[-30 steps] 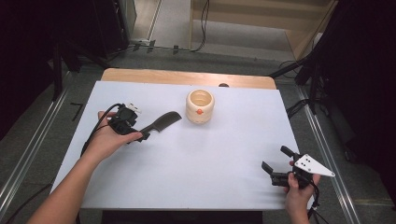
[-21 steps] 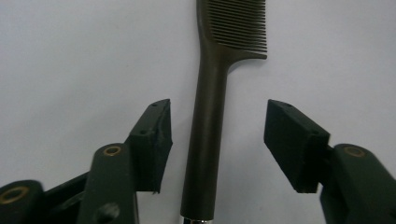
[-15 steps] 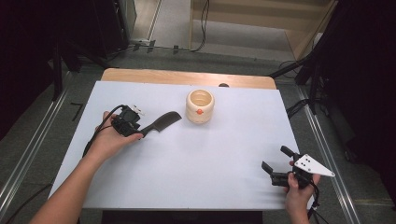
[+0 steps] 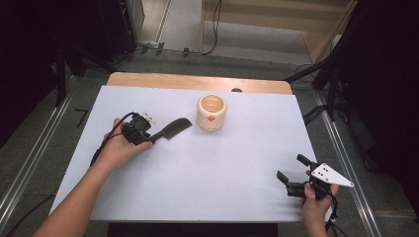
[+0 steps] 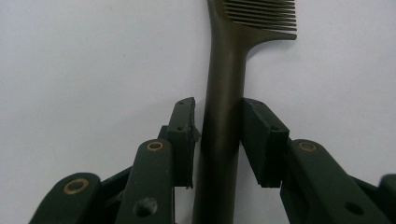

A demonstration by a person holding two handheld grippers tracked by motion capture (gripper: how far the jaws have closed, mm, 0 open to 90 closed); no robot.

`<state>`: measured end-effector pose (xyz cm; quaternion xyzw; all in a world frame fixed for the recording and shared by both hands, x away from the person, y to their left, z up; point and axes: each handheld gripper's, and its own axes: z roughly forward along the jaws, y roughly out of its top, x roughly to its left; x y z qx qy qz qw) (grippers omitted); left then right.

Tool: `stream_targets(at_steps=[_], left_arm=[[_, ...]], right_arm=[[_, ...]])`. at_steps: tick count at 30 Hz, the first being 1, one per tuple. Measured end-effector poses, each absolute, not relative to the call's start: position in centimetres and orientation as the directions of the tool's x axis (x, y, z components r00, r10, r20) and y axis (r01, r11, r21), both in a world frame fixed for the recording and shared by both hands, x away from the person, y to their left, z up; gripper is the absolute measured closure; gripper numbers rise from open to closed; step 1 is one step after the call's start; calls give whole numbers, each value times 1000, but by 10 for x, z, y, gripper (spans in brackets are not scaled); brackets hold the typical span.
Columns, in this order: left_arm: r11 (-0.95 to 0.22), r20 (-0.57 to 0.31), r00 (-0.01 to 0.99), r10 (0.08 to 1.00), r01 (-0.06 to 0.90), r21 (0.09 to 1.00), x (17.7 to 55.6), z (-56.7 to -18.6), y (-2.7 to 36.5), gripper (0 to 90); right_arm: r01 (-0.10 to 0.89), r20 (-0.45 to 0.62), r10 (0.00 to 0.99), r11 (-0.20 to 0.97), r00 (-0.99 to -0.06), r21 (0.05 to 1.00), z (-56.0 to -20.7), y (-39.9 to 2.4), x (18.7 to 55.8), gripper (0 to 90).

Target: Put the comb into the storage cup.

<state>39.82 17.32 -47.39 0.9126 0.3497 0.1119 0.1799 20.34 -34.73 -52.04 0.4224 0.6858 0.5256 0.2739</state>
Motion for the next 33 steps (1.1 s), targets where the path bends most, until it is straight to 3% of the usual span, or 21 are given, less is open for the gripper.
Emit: stream_targets(at_steps=[7, 33], left_arm=[[-701, 66, 746, 663, 587, 404, 398, -475, 174, 720], [-655, 38, 737, 674, 574, 492, 390, -473, 187, 725]], right_arm=[[293, 66, 869, 93, -490, 951, -521, -347, 204, 0], [295, 70, 869, 89, -490, 951, -521, -347, 204, 0]])
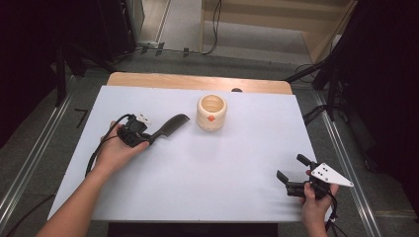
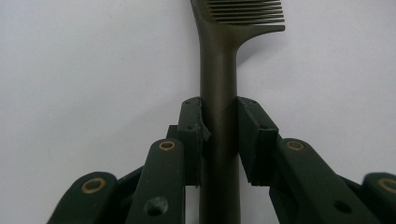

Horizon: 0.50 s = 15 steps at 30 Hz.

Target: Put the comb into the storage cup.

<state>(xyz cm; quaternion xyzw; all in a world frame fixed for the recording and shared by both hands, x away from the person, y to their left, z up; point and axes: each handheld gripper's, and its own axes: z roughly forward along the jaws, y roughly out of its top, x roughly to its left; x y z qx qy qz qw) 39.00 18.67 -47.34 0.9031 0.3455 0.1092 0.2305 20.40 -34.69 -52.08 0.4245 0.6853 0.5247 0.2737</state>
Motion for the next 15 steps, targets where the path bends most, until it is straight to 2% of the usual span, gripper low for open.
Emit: stream_targets(at_steps=[15], left_arm=[[-594, 23, 718, 695, 556, 581, 378, -465, 195, 724]], right_arm=[[296, 76, 865, 85, -495, 951, -521, -347, 205, 0]])
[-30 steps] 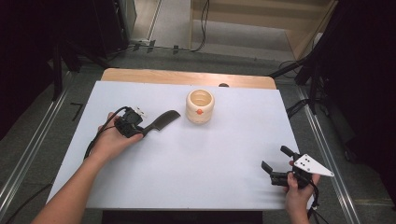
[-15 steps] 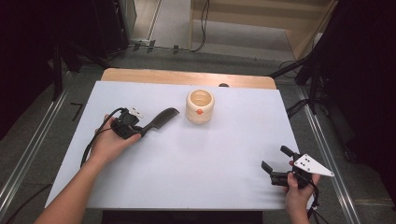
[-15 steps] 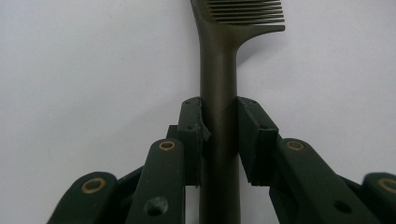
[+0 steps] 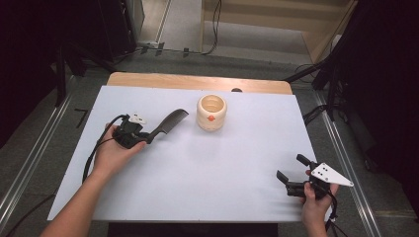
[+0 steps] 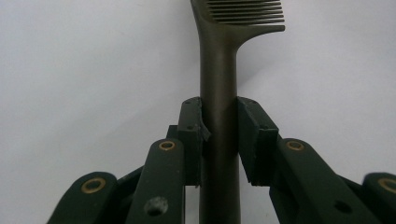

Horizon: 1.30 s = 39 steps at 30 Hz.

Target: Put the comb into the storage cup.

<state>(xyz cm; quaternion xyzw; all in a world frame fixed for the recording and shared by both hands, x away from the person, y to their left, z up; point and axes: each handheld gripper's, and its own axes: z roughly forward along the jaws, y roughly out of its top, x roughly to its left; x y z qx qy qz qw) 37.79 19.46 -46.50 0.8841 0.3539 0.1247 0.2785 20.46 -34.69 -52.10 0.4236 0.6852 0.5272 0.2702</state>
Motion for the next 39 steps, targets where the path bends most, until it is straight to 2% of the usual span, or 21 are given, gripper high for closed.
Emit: stream_targets(at_steps=[22, 39], left_arm=[[-473, -1, 680, 733, 512, 717, 358, -451, 203, 724], [-351, -31, 639, 768, 460, 816, 346, -441, 209, 724]], right_arm=[[311, 38, 862, 141, -506, 940, -515, -341, 207, 0], [281, 39, 844, 135, -536, 950, -486, -325, 217, 0]])
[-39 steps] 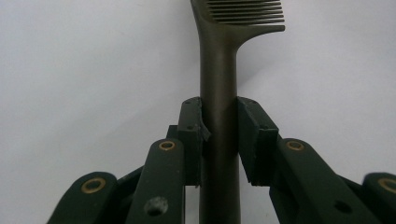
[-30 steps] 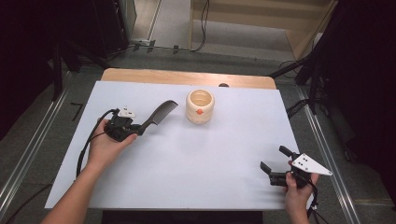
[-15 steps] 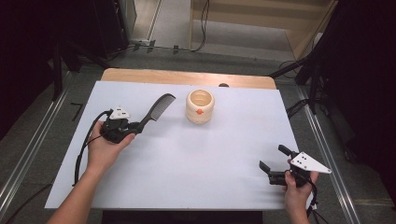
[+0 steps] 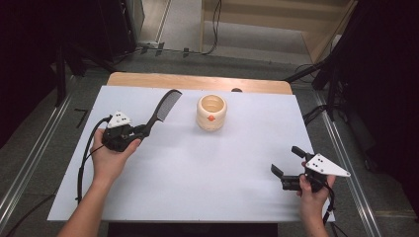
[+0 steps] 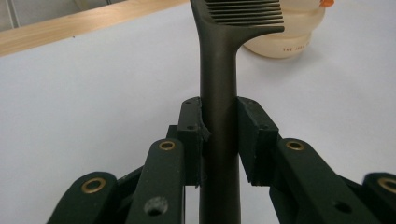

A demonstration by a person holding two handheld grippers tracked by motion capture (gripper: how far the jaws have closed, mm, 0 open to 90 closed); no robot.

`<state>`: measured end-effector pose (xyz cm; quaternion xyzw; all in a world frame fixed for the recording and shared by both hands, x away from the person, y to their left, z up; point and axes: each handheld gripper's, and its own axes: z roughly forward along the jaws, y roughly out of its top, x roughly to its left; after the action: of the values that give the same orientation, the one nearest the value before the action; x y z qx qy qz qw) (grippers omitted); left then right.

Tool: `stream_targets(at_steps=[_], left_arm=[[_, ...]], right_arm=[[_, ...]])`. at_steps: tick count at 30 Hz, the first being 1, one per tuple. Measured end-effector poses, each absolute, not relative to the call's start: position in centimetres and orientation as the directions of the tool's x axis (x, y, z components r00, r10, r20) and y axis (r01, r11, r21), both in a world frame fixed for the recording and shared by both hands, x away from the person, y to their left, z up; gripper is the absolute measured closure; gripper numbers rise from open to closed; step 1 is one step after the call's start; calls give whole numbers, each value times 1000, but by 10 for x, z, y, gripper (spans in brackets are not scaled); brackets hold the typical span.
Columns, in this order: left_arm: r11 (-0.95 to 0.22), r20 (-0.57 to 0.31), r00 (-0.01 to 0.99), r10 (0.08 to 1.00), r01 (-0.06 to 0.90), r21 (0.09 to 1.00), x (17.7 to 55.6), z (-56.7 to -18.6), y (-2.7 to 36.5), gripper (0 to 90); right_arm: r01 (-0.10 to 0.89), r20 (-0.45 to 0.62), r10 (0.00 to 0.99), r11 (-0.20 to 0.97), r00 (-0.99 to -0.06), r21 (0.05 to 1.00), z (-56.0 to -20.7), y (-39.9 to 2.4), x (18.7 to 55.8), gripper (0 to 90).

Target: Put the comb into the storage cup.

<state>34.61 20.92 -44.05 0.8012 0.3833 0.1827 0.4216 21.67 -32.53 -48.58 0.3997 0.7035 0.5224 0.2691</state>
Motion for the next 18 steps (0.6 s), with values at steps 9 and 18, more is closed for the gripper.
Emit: stream_targets(at_steps=[9, 18], left_arm=[[-284, -55, 618, 784, 436, 854, 338, -439, 211, 724], [-254, -54, 611, 790, 406, 878, 332, -437, 207, 724]], right_arm=[[263, 56, 827, 113, -559, 958, -465, -316, 229, 0], [257, 85, 804, 87, -589, 962, -445, -300, 244, 0]])
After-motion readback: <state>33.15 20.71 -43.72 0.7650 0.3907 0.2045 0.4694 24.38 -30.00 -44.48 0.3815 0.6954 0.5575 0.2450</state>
